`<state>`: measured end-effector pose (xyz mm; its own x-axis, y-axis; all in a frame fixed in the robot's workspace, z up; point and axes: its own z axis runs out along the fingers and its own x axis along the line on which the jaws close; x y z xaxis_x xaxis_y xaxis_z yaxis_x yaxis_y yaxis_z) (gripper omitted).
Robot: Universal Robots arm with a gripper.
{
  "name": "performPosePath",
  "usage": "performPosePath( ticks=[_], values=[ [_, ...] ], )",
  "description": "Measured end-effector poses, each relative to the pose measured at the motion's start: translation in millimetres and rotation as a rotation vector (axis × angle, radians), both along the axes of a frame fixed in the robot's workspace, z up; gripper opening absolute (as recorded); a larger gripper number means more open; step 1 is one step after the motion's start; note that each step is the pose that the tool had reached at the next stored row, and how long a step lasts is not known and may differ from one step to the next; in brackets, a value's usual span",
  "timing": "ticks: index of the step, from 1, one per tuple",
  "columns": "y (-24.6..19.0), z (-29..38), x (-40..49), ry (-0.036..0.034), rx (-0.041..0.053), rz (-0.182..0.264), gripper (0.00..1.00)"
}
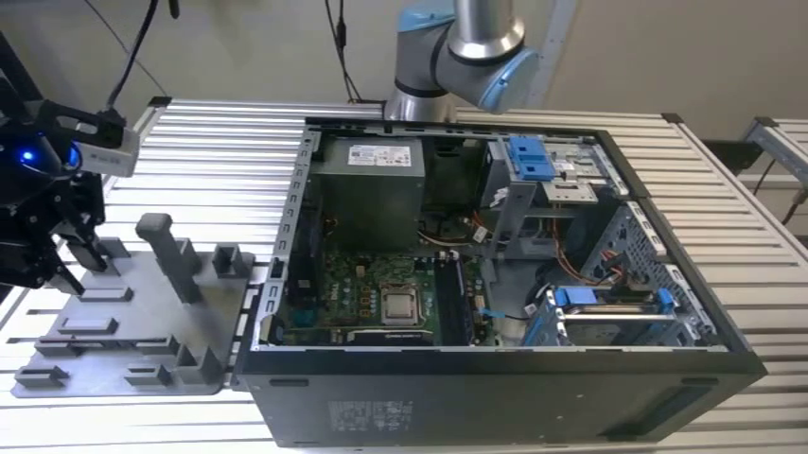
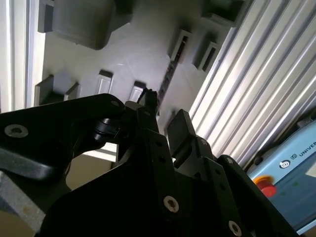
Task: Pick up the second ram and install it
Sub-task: 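Pick up the second ram and move it above second insertion slot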
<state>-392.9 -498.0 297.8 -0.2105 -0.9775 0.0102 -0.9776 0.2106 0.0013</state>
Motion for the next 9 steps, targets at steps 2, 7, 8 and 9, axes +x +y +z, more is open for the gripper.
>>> performPosePath(
  ticks=[2,7,8,9],
  values=[
    [0.0,-1.7,0.0,-0.0001,0.0000,0.000,0.38],
    [0.0,-5.1,0.0,0.0000,0.0000,0.000,0.38],
    [0.0,-5.4,0.0,0.0001,-0.0001,0.000,0.38],
    [0.0,-5.8,0.0,0.0001,-0.0001,0.000,0.38]
  ],
)
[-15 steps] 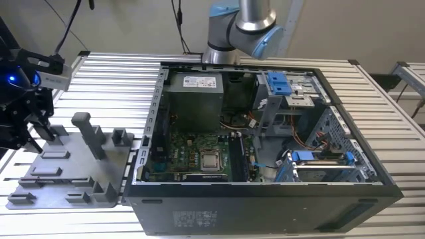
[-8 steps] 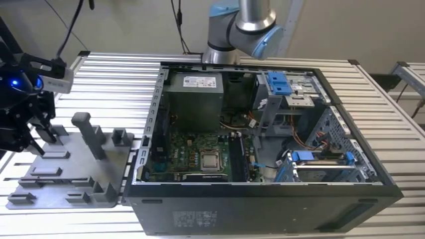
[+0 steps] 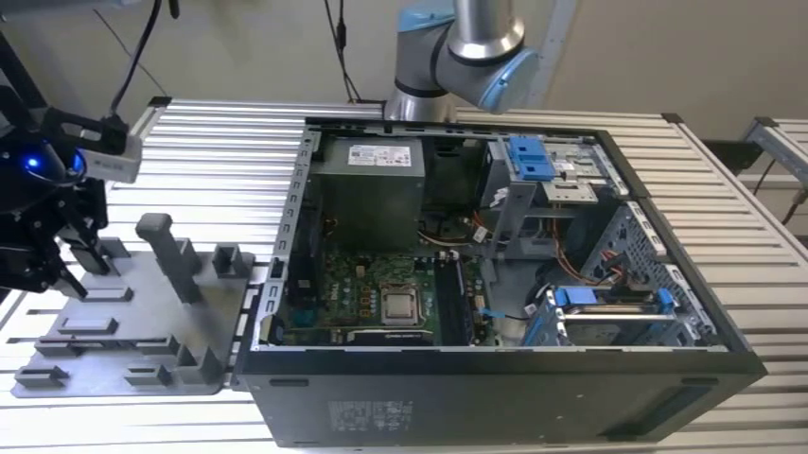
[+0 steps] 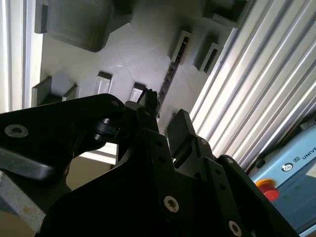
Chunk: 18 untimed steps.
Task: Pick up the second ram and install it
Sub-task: 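Pick up the second ram and move it above second insertion slot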
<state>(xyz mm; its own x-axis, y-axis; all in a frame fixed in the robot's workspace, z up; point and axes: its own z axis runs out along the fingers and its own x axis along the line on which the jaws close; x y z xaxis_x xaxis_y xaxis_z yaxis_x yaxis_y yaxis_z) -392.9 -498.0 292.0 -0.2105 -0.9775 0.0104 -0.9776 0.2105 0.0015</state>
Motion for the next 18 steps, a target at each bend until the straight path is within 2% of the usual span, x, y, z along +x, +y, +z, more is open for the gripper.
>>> performPosePath(
  ticks=[18],
  values=[
    [0.0,-6.6,0.0,-0.0008,0.0001,0.000,0.38]
  ],
)
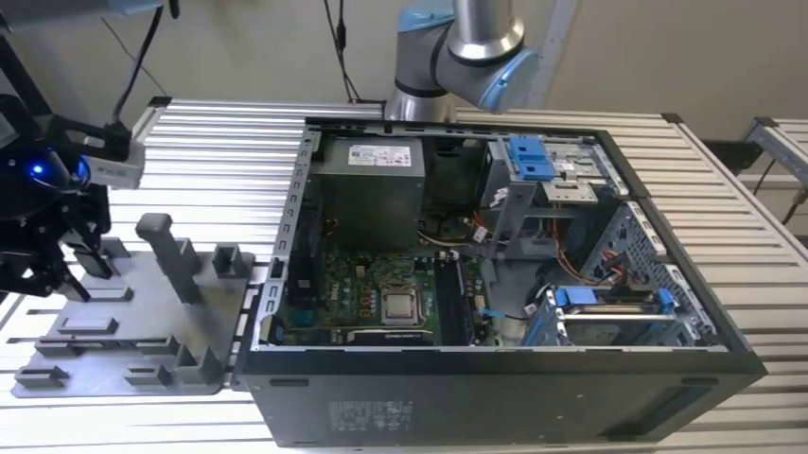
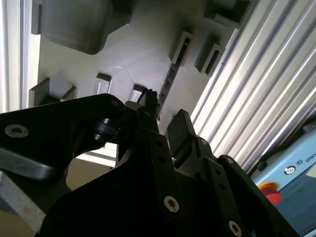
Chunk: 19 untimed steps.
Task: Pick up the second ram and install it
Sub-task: 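Pick up the second ram and move it above second insertion slot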
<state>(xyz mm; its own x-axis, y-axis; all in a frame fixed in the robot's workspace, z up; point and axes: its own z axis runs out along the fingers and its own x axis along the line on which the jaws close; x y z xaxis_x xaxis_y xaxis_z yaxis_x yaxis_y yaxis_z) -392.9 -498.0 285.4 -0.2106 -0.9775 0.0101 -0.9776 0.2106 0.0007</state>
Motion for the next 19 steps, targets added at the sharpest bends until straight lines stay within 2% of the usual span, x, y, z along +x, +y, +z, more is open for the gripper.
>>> performPosePath(
  ticks=[19],
  values=[
    [0.0,-17.0,0.0,0.0002,-0.0004,0.000,0.38]
  ],
)
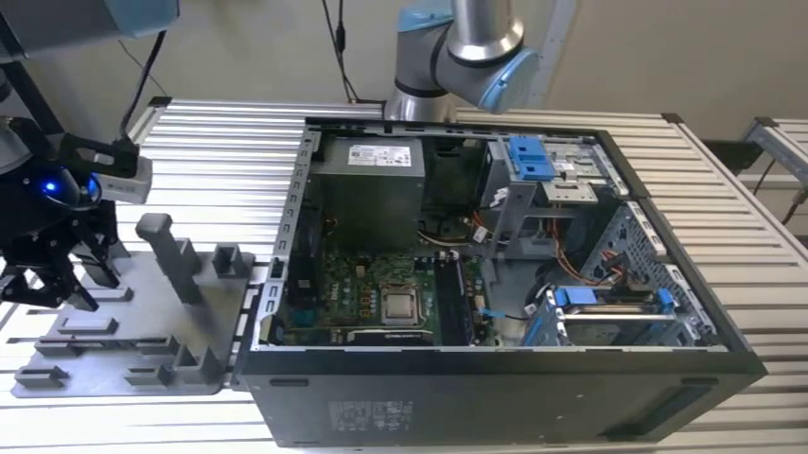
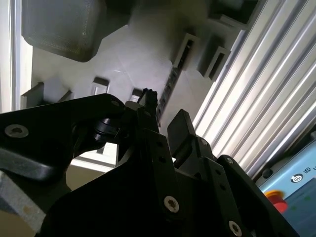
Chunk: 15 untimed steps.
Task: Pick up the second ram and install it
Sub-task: 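Pick up the second ram and move it above second insertion slot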
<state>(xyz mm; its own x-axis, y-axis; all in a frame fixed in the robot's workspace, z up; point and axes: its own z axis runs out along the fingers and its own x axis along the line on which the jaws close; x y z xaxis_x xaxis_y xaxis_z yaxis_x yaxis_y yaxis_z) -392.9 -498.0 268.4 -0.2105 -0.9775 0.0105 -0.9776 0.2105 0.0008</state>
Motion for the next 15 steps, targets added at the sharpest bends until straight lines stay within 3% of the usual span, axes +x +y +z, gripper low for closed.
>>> performPosePath(
  ticks=[15],
  values=[
    [0.0,-13.9,0.0,0.0001,0.0000,0.000,0.38]
  ],
)
